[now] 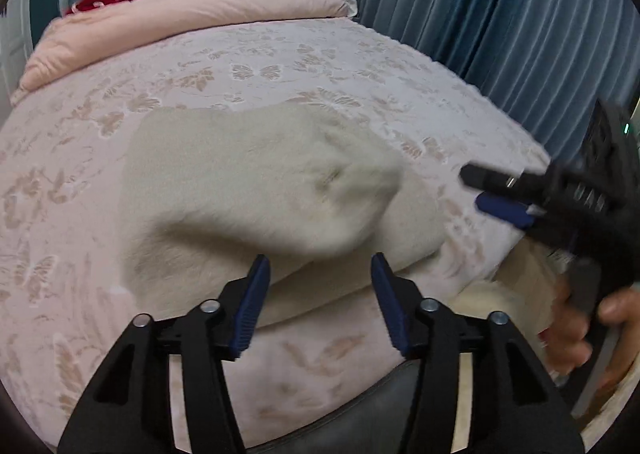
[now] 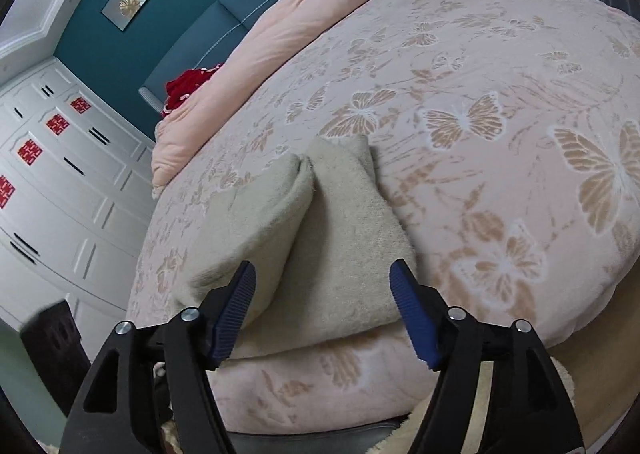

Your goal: Fold small clothes

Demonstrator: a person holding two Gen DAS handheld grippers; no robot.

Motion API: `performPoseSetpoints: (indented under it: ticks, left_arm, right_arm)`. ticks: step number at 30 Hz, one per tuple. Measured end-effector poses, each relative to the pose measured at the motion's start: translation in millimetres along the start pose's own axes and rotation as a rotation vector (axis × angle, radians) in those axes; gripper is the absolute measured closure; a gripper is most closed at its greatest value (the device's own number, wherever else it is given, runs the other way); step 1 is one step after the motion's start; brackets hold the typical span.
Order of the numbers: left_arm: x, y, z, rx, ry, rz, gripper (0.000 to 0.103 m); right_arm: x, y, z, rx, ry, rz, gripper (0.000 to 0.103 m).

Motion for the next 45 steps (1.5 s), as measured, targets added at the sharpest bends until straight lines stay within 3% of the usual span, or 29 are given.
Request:
performPoseSetpoints:
  ticks: [3,5,8,11,12,13,14,15,16,18,19,20,21,22,24,25,26,28,32,36,37,41,44,45]
  left_arm:
    - [-28.3,1.5,-14.7,-0.027,-0.012,0.140,0.045]
    - [-43.1,7.9,-20.4,-0.063,-0.043,0.170,0.042]
    - [-54.2,22.5,-27.9,-0.094,-0.039,0.208,0.035]
    - [-61.9,33.4,-33.6,-0.107,-0.062,0.223,0.036]
    - [-65.4,37.6,-34.0,-0.126,-0.088,0.199,0.043]
    - [-69.5,41.1,-34.1,-0.146,-0.121,0.167,0.060]
    - [-75.0,43.3,-34.1,-0.162,-0.162,0.162,0.068]
    - [-80.0,42.6,-33.5,-0.169,-0.199,0.158,0.081]
    - [-84.7,40.0,-32.7,-0.169,-0.237,0.125,0.085]
    - [-89.9,32.2,-31.3,-0.157,-0.272,0.078,0.090]
    - [-87.9,28.9,-30.1,-0.149,-0.263,0.059,0.091]
    - [-83.7,27.6,-29.2,-0.150,-0.247,0.054,0.091]
    - [-78.8,28.6,-28.5,-0.154,-0.230,0.051,0.092]
    - [-74.4,31.8,-28.6,-0.164,-0.217,0.053,0.093]
    - [-68.5,41.3,-31.1,-0.189,-0.214,0.046,0.093]
    - [-66.2,45.2,-33.5,-0.202,-0.218,0.046,0.093]
    - [-64.4,47.0,-35.7,-0.211,-0.221,0.053,0.093]
    - [-63.3,45.3,-37.7,-0.214,-0.219,0.061,0.092]
    - [-65.3,34.4,-36.0,-0.215,-0.229,0.047,0.089]
    - [-69.9,23.7,-34.0,-0.215,-0.238,0.044,0.088]
    - [-70.3,22.2,-34.5,-0.216,-0.245,0.041,0.087]
    - [-67.4,17.9,-34.2,-0.215,-0.250,0.030,0.085]
    - [-65.9,11.5,-31.4,-0.208,-0.250,0.032,0.072]
    - [-65.9,8.5,-29.6,-0.202,-0.254,0.030,0.071]
  right_arm:
    - [-12.6,13.0,4.6,-0.033,0.049,0.102,0.028]
    - [-28.7,25.3,4.3,-0.054,0.046,0.119,0.027]
    - [-55.9,45.8,-0.3,-0.101,-0.009,0.099,0.017]
    - [-72.4,81.1,-4.7,-0.164,-0.080,-0.015,0.018]
    - [-75.7,94.2,-5.0,-0.194,-0.096,-0.039,0.034]
    - [-78.7,104.2,-4.3,-0.218,-0.115,-0.051,0.085]
    - [-81.9,109.3,0.0,-0.229,-0.132,-0.073,0.088]
    - [-87.6,101.9,7.0,-0.201,-0.124,-0.033,0.089]
    - [-94.4,84.5,16.9,-0.139,-0.112,0.057,0.090]
    - [-102.1,42.2,33.6,-0.031,-0.091,0.225,0.090]
    - [-98.0,24.6,37.2,0.014,-0.087,0.262,0.090]
    - [-87.6,14.7,37.4,0.046,-0.090,0.244,0.090]
    - [-68.5,14.4,34.7,0.053,-0.091,0.171,0.090]
    - [-44.7,24.7,30.2,0.023,-0.090,0.063,0.090]
    - [19.9,61.9,10.5,-0.133,0.001,-0.103,0.090]
    - [44.5,69.3,-1.4,-0.164,0.088,-0.085,0.089]
    - [54.1,64.9,-6.1,-0.133,0.154,-0.007,0.088]
    - [53.0,56.9,-6.6,-0.110,0.169,0.036,0.079]
    - [33.7,45.5,3.7,-0.085,0.079,-0.040,0.065]
    - [14.6,28.2,28.3,0.025,0.006,-0.079,0.032]
    - [13.0,30.4,38.0,0.034,-0.005,-0.079,0.029]
    - [7.4,71.6,65.4,-0.028,-0.076,-0.148,0.029]
    - [-0.3,113.4,73.8,-0.134,-0.134,-0.161,0.034]
    - [-1.2,128.5,71.1,-0.196,-0.153,-0.164,0.071]
Point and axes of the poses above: each gripper's, at about its wrist camera, not at the fingertips, and y roughly the way its jaws point, x to its right, z to its top, the point moved 2 cm from there along y, roughly the way its jaws point, and after that the axes turned 4 degrees about z, right-handed, at the moved point
